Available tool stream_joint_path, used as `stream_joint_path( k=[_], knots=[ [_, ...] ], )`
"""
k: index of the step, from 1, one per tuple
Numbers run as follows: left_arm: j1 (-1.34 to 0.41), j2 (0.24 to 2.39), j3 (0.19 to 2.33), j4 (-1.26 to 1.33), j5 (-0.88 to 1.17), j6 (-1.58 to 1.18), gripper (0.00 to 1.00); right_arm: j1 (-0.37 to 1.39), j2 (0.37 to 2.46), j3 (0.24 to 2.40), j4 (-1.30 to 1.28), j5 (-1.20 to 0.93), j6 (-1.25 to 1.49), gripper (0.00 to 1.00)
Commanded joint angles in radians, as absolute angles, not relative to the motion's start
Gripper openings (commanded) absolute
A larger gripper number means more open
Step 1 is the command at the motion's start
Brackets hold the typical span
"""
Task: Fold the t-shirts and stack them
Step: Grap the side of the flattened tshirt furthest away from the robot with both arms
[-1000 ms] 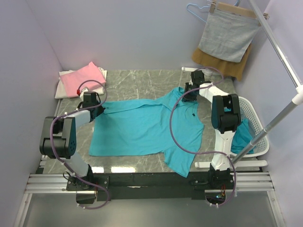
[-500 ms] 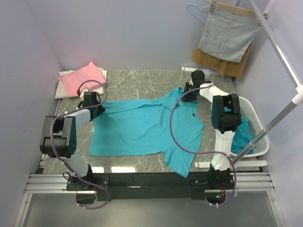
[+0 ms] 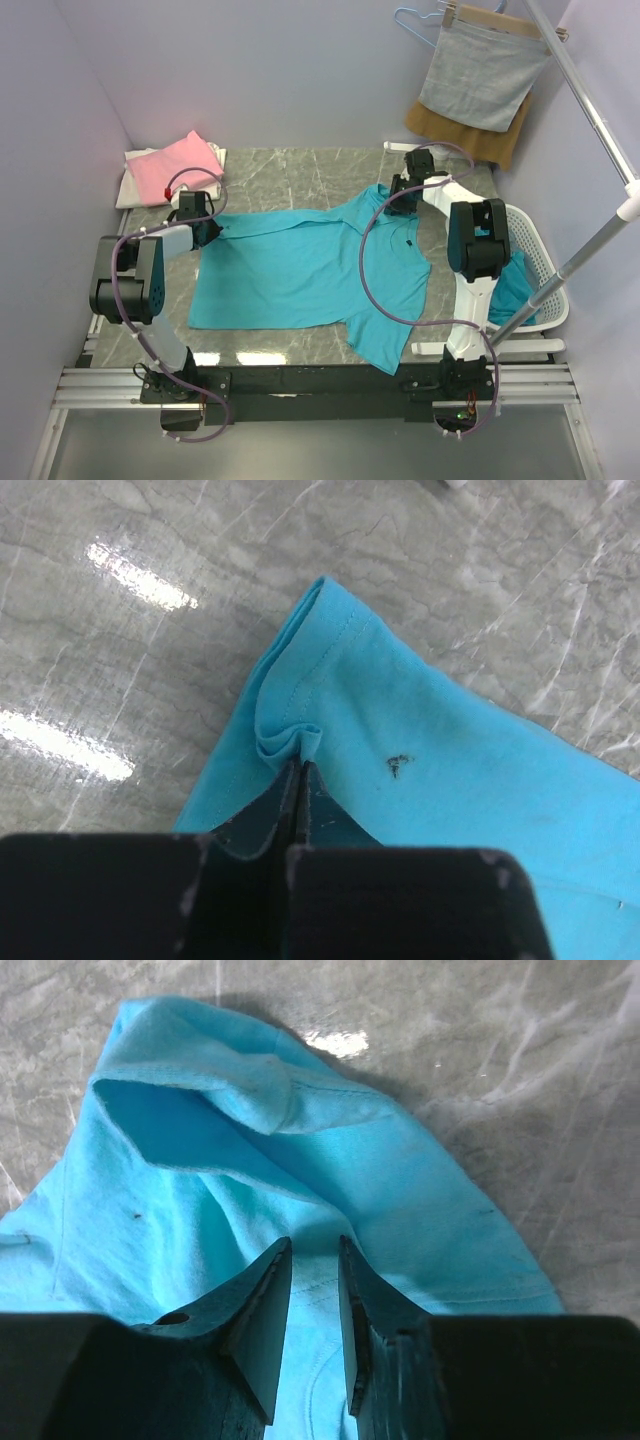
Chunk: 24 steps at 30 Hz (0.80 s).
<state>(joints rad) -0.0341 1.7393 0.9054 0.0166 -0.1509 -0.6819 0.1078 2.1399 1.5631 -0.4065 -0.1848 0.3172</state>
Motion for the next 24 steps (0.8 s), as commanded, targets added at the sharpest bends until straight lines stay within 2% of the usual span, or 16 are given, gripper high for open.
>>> stream_joint_path(
  k=[1,7,12,24],
  knots=[
    [-0.032,1.732,0.92,0.008,-0.138,-0.678,0.01,0.086,2.077,1.543,-0.405,-0.18,0.318,0.33],
    [-0.031,1.612,0.89,-0.026,-0.19,-0.643,0.01,0.075,2.068,1.532,-0.393,-0.156,0.319,0.42],
    [-0.032,1.554,0.884,-0.032,-0.181,-0.647,0.01,0.075,2.077,1.559,-0.405,-0.156,0.31,0.43],
    [-0.031,1.572,0.874,-0.025,-0.17,-0.644,0.01,0.074,2.112,1.583,-0.417,-0.179,0.302,0.44]
  ],
)
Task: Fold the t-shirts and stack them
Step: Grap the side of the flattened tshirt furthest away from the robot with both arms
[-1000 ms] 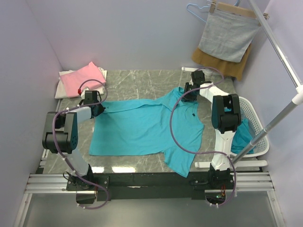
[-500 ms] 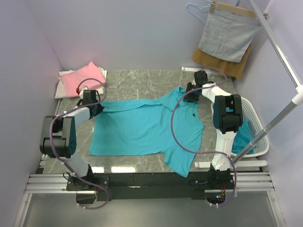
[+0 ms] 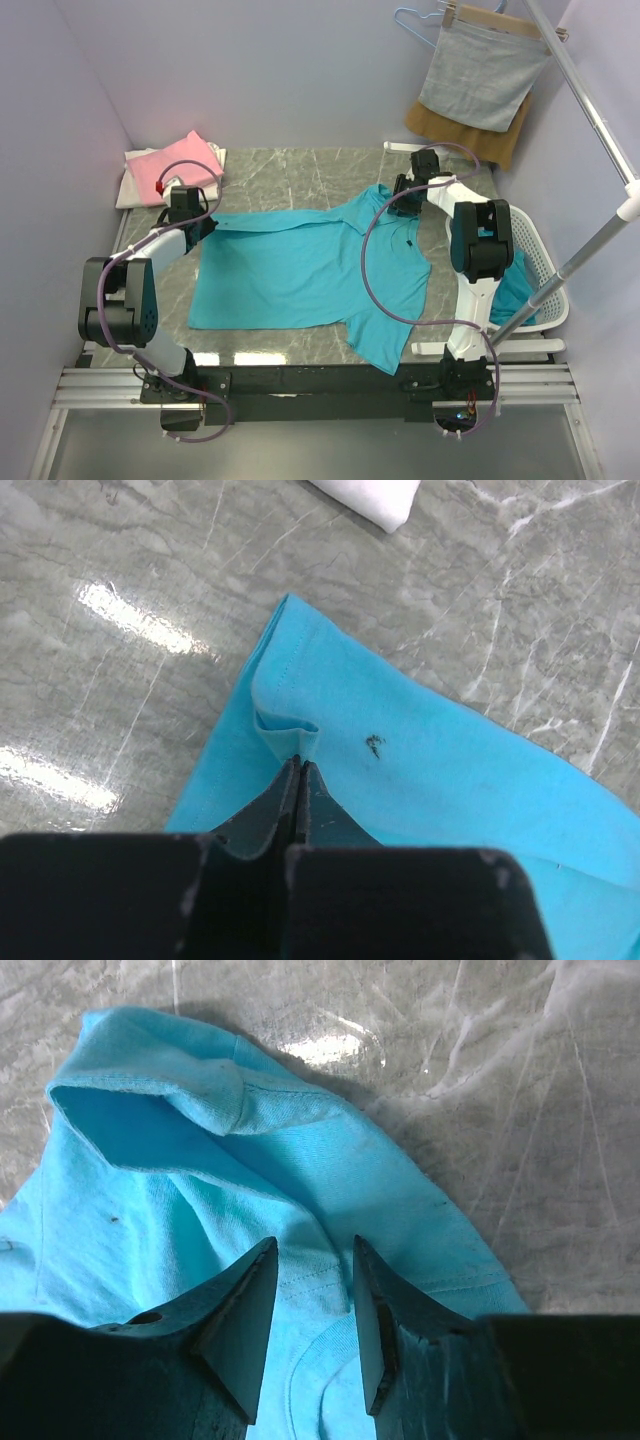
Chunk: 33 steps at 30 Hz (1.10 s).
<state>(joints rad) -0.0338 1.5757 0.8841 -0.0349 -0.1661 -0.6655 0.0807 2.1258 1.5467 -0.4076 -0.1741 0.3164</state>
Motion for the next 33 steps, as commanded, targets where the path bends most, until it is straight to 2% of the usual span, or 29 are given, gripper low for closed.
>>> stream_joint_path(
  k=[1,5,6,8,13,18,24,25,27,28,30,33],
  knots=[
    [-0.031,1.568,0.876,-0.023,-0.17,-0.644,0.01,0.075,2.112,1.586,-0.42,-0.181,0.301,0.44],
    [-0.031,1.569,0.887,-0.028,-0.173,-0.64,0.01,0.075,2.12,1.588,-0.422,-0.202,0.299,0.42],
    [-0.031,1.572,0.887,-0.028,-0.172,-0.64,0.01,0.075,2.12,1.586,-0.417,-0.212,0.298,0.34],
    [-0.031,1.575,0.888,-0.026,-0.169,-0.64,0.01,0.074,2.125,1.589,-0.417,-0.227,0.296,0.24],
    [-0.031,1.577,0.887,-0.028,-0.17,-0.637,0.01,0.077,2.145,1.611,-0.448,-0.229,0.29,0.2],
    [-0.031,1.583,0.89,-0.029,-0.172,-0.637,0.01,0.075,2.126,1.594,-0.427,-0.25,0.288,0.0],
    [-0.031,1.585,0.891,-0.028,-0.169,-0.637,0.01,0.075,2.077,1.571,-0.416,-0.247,0.284,0.0],
    [-0.031,1.586,0.891,-0.029,-0.169,-0.635,0.01,0.075,2.075,1.575,-0.422,-0.236,0.282,0.11],
    [-0.031,1.589,0.891,-0.028,-0.166,-0.635,0.01,0.077,2.082,1.586,-0.436,-0.204,0.279,0.21],
    [-0.031,1.589,0.89,-0.025,-0.164,-0.635,0.01,0.077,2.086,1.589,-0.439,-0.196,0.278,0.31],
    [-0.031,1.591,0.891,-0.026,-0.164,-0.635,0.01,0.077,2.109,1.603,-0.455,-0.178,0.281,0.38],
    [-0.031,1.592,0.891,-0.028,-0.166,-0.634,0.01,0.077,2.131,1.606,-0.459,-0.176,0.284,0.41]
  ],
)
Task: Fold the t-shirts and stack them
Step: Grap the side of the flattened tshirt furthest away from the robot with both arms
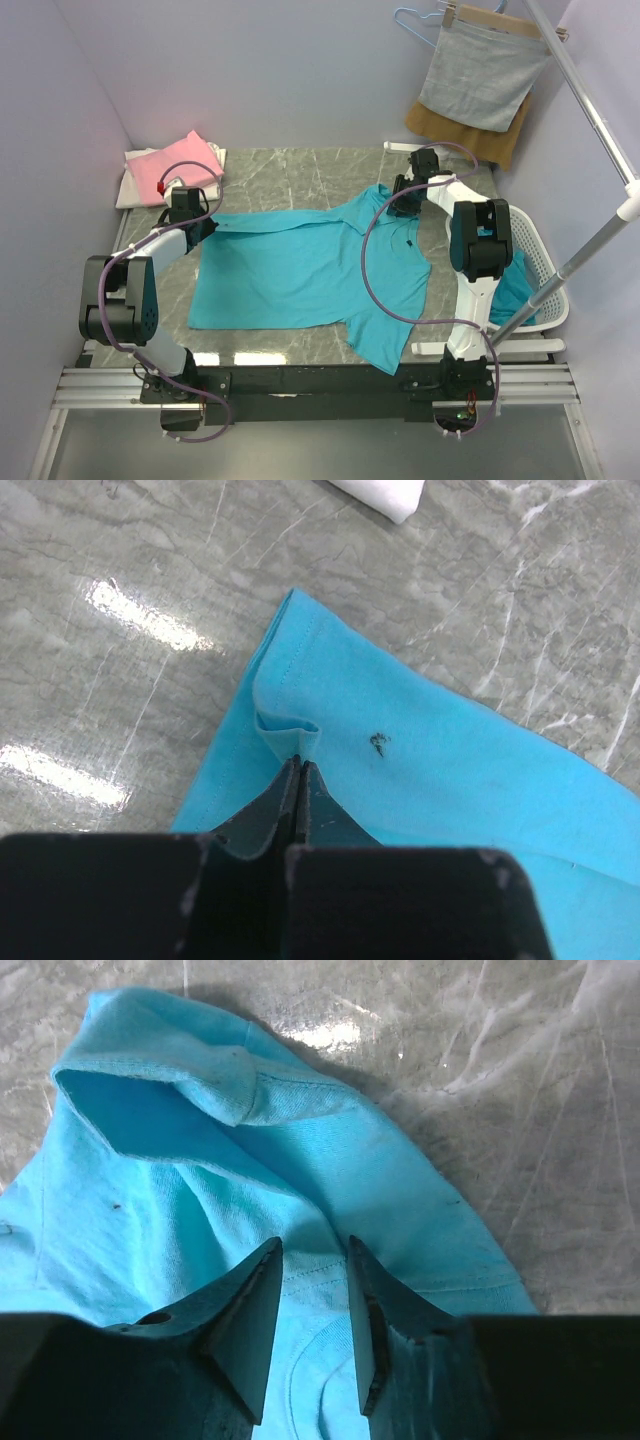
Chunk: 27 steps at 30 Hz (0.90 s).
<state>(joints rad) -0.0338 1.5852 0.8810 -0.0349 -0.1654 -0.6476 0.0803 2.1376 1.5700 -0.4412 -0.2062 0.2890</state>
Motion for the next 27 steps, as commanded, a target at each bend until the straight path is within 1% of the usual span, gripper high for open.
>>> stream_joint_path(
  k=[1,7,10,11,18,20,24,26,27],
  knots=[
    [-0.031,1.592,0.891,-0.028,-0.166,-0.634,0.01,0.075,2.137,1.608,-0.465,-0.173,0.284,0.41],
    [-0.031,1.594,0.894,-0.026,-0.161,-0.634,0.01,0.078,2.118,1.585,-0.456,-0.15,0.287,0.43],
    [-0.031,1.6,0.894,-0.029,-0.163,-0.632,0.01,0.077,2.135,1.611,-0.491,-0.164,0.285,0.43],
    [-0.031,1.6,0.897,-0.029,-0.163,-0.632,0.01,0.077,2.147,1.617,-0.495,-0.17,0.282,0.41],
    [-0.031,1.598,0.894,-0.031,-0.166,-0.63,0.01,0.078,2.167,1.654,-0.54,-0.209,0.268,0.2],
    [-0.031,1.6,0.896,-0.032,-0.164,-0.63,0.01,0.078,2.171,1.66,-0.549,-0.212,0.265,0.19],
    [-0.031,1.598,0.897,-0.032,-0.164,-0.629,0.01,0.078,2.183,1.686,-0.583,-0.235,0.255,0.2],
    [-0.031,1.601,0.896,-0.032,-0.164,-0.63,0.01,0.08,2.194,1.703,-0.603,-0.236,0.247,0.24],
    [-0.031,1.6,0.897,-0.032,-0.164,-0.63,0.01,0.081,2.192,1.697,-0.597,-0.236,0.248,0.3]
  ],
)
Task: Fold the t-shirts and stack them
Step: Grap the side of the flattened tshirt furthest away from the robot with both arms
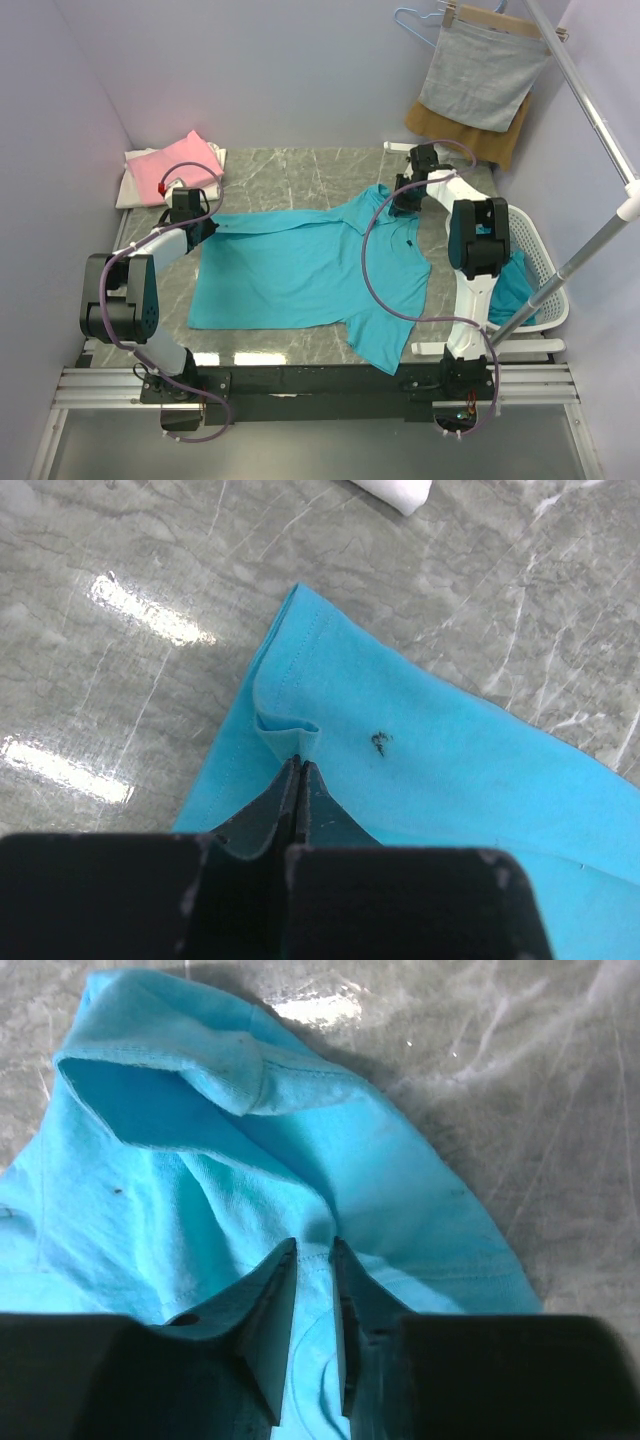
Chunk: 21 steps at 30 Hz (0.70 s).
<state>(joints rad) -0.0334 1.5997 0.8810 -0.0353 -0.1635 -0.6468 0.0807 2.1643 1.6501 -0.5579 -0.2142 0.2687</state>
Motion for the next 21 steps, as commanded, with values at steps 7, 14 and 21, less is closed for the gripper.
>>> stream_joint_path(
  k=[7,14,21],
  knots=[
    [-0.031,1.6,0.897,-0.035,-0.166,-0.627,0.01,0.083,2.21,1.732,-0.644,-0.236,0.233,0.37],
    [-0.031,1.598,0.899,-0.04,-0.169,-0.627,0.01,0.087,2.215,1.744,-0.67,-0.209,0.227,0.14],
    [-0.031,1.605,0.9,-0.04,-0.164,-0.629,0.01,0.09,2.214,1.737,-0.66,-0.242,0.216,0.0]
  ],
)
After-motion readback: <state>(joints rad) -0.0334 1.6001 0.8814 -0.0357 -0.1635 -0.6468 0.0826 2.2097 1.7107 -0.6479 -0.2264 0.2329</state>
